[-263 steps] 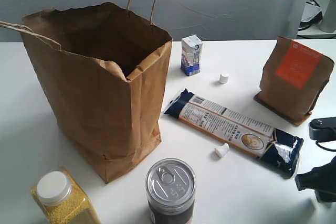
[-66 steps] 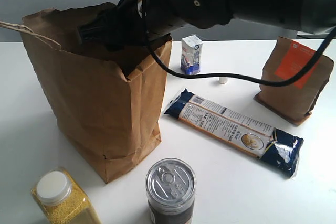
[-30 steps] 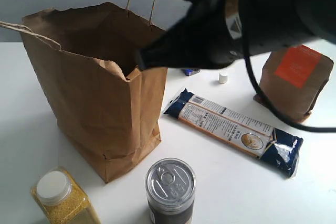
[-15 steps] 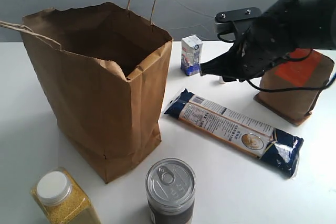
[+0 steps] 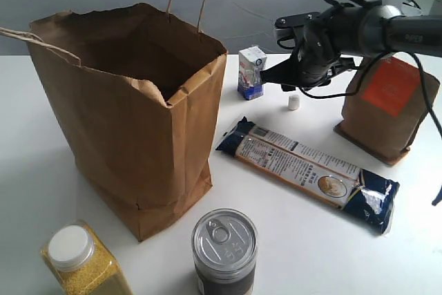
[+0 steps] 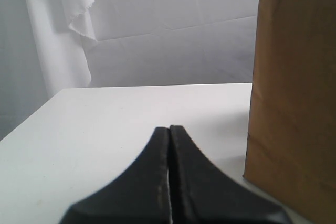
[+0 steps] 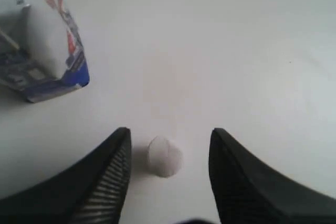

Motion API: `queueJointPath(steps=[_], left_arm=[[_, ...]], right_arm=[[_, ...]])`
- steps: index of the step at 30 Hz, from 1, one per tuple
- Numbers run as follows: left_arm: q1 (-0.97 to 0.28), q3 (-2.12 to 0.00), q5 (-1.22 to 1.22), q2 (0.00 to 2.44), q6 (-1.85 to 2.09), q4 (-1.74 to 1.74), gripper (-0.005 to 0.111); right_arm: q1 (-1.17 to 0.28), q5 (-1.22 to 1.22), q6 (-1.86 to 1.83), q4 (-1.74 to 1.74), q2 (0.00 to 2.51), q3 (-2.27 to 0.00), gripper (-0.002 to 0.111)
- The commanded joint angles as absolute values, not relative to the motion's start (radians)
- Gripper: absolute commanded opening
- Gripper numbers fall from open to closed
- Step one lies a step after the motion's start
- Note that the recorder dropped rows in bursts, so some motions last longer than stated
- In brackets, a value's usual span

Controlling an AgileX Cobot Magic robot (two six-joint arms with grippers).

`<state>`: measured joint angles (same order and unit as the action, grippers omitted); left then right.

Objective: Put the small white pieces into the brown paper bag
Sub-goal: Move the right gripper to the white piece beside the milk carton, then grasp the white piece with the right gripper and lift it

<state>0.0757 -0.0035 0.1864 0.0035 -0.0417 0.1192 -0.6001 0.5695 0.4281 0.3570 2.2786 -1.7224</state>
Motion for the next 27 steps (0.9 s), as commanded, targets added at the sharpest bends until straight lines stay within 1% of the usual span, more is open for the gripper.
queueJointPath(steps=[1,12,14,20,21,25,27], left_arm=[[0.068,0.0,0.181,0.0,-0.046,0.123,0.0],[0.068,0.0,0.181,0.0,-0.046,0.123,0.0],[0.068,0.0,0.181,0.0,-0.046,0.123,0.0],[0.068,0.0,0.181,0.0,-0.046,0.123,0.0],[0.068,0.0,0.181,0.0,-0.046,0.123,0.0],[0.068,0.0,0.181,0.0,-0.046,0.123,0.0],[0.068,0.0,0.181,0.0,-0.046,0.123,0.0]], right_arm=[[-0.581,0.571,0.415,0.348,2.317,-1.759,0.044],[-0.58,0.561,0.404,0.314,2.377,-1.759,0.043],[-0.58,0.58,0.404,0.314,2.377,-1.759,0.036],[-0.581,0.635,0.404,0.314,2.377,-1.759,0.003],[-0.581,0.644,0.404,0.314,2.377,-1.759,0.0],[-0.589,0.688,0.402,0.314,2.35,-1.759,0.0],[-0.606,0.724,0.395,0.314,2.288,-1.74,0.0]])
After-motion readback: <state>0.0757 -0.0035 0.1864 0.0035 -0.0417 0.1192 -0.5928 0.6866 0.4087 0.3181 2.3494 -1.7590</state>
